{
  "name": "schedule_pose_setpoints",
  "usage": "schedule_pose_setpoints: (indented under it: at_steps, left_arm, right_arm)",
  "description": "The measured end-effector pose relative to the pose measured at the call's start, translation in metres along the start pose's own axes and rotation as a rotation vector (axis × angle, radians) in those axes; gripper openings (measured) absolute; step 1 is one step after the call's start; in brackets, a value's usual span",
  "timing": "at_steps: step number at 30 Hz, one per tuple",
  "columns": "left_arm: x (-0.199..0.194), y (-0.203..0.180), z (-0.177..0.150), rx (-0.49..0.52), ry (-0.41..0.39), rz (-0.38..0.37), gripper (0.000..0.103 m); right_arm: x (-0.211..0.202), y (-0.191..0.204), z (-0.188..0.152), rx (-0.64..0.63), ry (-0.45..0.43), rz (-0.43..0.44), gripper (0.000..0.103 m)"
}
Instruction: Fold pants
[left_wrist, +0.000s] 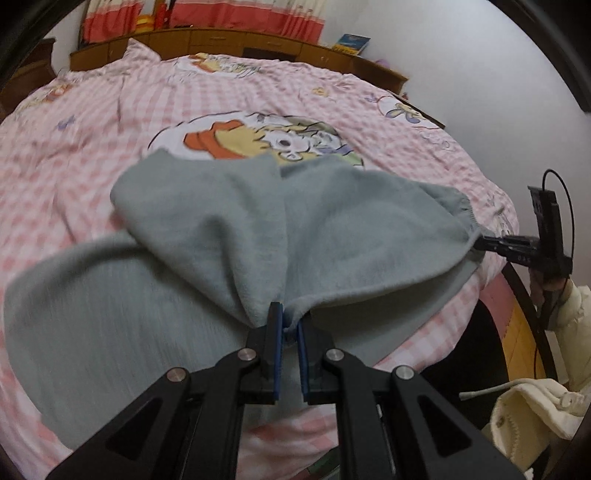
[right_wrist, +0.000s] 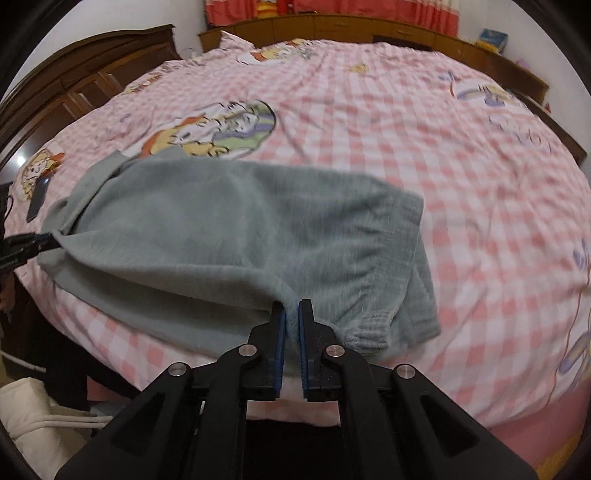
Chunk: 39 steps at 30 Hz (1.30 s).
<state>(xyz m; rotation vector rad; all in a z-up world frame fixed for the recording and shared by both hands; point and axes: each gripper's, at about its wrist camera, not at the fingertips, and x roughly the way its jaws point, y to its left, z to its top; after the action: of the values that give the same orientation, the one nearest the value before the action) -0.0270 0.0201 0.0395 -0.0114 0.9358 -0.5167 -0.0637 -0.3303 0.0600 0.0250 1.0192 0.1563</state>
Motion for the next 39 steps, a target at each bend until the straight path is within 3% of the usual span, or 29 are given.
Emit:
schedule_pose_setpoints:
  at_steps: [8, 12, 14, 16, 18, 23, 31, 35, 37, 39]
  left_arm:
    - [0.002, 0.003, -0.010, -0.033, 0.015, 0.019, 0.011]
    - [-0.002, 0.005, -0.017, -0.069, 0.027, 0.015, 0.015]
    - [-0.008, 0.004, -0.020, -0.077, 0.021, 0.011, 0.021]
    - [-0.015, -0.001, -0.022, -0.069, 0.024, 0.020, 0.043]
    - [-0.021, -0.005, -0.026, -0.045, 0.021, 0.065, 0.052]
    - [-0.031, -0.001, -0.029, -0.066, 0.001, 0.084, 0.052]
    - [-0.029, 0.015, -0.016, -0.206, -0.044, 0.061, 0.052]
    - [-0.022, 0.018, -0.009, -0.248, -0.049, 0.050, 0.052]
    - [-0.018, 0.021, -0.006, -0.277, -0.052, 0.058, 0.052]
    - [-0.014, 0.024, -0.004, -0.294, -0.053, 0.113, 0.052]
  right_arm:
    - [0.000, -0.004, -0.016, 0.048, 0.034, -0.036, 0.026]
    - [-0.001, -0.009, -0.023, 0.086, 0.043, -0.037, 0.026]
    - [-0.002, -0.011, -0.026, 0.104, 0.044, -0.041, 0.026]
    - [-0.003, -0.011, -0.027, 0.123, 0.039, -0.049, 0.027]
    - [-0.006, -0.014, -0.030, 0.148, 0.029, -0.059, 0.029]
    - [-0.020, -0.025, -0.035, 0.207, -0.011, -0.089, 0.035]
    - [-0.040, -0.049, -0.033, 0.356, -0.089, -0.029, 0.035]
    - [-0.031, -0.053, -0.027, 0.425, -0.076, 0.037, 0.035]
    - [-0.024, -0.051, -0.025, 0.425, -0.058, 0.011, 0.035]
    - [-0.018, -0.053, -0.023, 0.453, -0.046, -0.011, 0.035]
